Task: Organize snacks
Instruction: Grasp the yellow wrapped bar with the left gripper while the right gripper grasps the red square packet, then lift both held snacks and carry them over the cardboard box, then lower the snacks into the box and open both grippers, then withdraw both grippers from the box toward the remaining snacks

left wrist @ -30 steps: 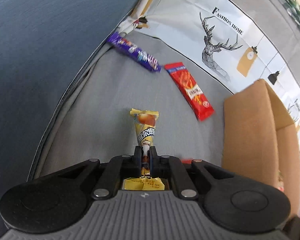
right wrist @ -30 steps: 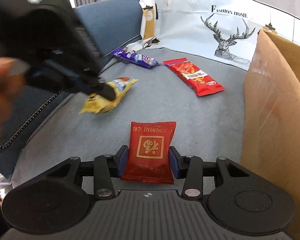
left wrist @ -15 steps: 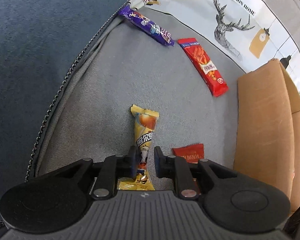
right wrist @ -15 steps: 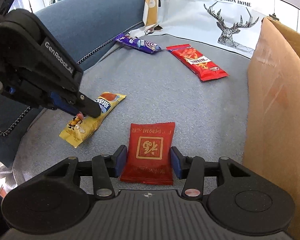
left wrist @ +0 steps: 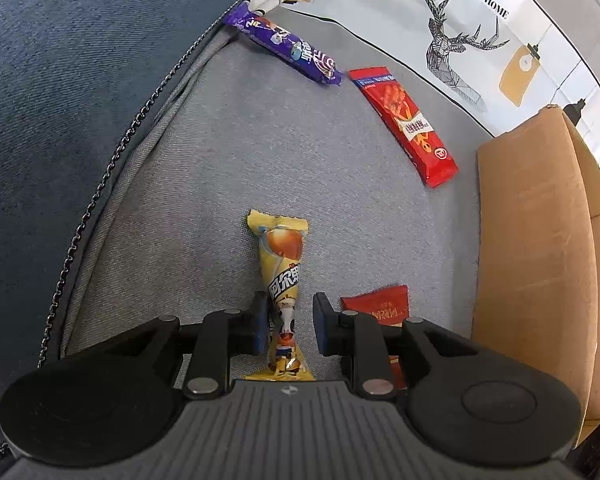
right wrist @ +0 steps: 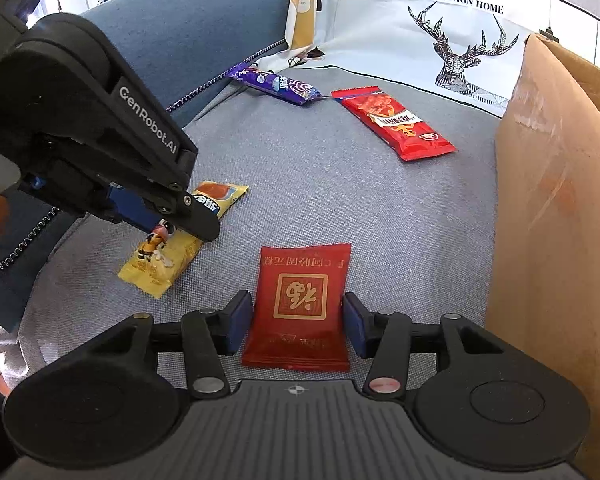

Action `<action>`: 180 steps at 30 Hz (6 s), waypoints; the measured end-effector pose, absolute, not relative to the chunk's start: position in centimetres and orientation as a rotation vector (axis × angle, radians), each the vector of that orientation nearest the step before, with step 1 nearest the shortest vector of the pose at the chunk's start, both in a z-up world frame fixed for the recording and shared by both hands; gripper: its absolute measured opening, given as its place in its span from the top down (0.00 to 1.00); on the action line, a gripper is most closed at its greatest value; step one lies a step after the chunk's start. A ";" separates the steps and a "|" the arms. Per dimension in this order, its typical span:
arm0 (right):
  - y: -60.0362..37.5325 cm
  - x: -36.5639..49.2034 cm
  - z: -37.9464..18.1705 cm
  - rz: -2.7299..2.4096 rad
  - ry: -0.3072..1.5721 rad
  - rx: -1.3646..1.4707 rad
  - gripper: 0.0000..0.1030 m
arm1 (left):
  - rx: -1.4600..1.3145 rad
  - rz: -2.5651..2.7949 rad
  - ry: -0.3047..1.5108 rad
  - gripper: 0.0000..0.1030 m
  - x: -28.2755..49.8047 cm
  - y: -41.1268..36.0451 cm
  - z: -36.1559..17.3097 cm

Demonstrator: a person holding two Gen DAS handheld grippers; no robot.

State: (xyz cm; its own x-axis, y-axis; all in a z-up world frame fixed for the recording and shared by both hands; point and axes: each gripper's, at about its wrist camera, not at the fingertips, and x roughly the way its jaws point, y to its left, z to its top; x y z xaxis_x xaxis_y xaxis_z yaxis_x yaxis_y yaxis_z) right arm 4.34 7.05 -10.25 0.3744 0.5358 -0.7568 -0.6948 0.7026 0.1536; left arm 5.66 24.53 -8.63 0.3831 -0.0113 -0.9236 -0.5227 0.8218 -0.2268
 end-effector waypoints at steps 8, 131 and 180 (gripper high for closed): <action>7.1 4.2 -10.3 0.795 0.880 -0.212 0.50 | -0.536 0.347 1.144 0.75 5.7 24.4 -8.7; -17.6 6.9 2.1 0.245 0.332 -0.010 0.56 | -0.219 -0.192 0.346 0.93 8.5 2.7 1.4; -1.0 3.8 1.2 0.425 0.477 0.049 0.36 | -0.303 0.112 0.460 0.83 3.2 16.4 2.4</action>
State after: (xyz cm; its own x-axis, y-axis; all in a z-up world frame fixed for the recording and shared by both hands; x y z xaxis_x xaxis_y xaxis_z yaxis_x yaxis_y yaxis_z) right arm 3.78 -0.98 1.16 0.8029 0.4074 -0.4352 -0.3850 0.9117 0.1432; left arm 3.23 16.42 2.35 0.8909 0.0381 -0.4526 -0.1739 0.9492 -0.2624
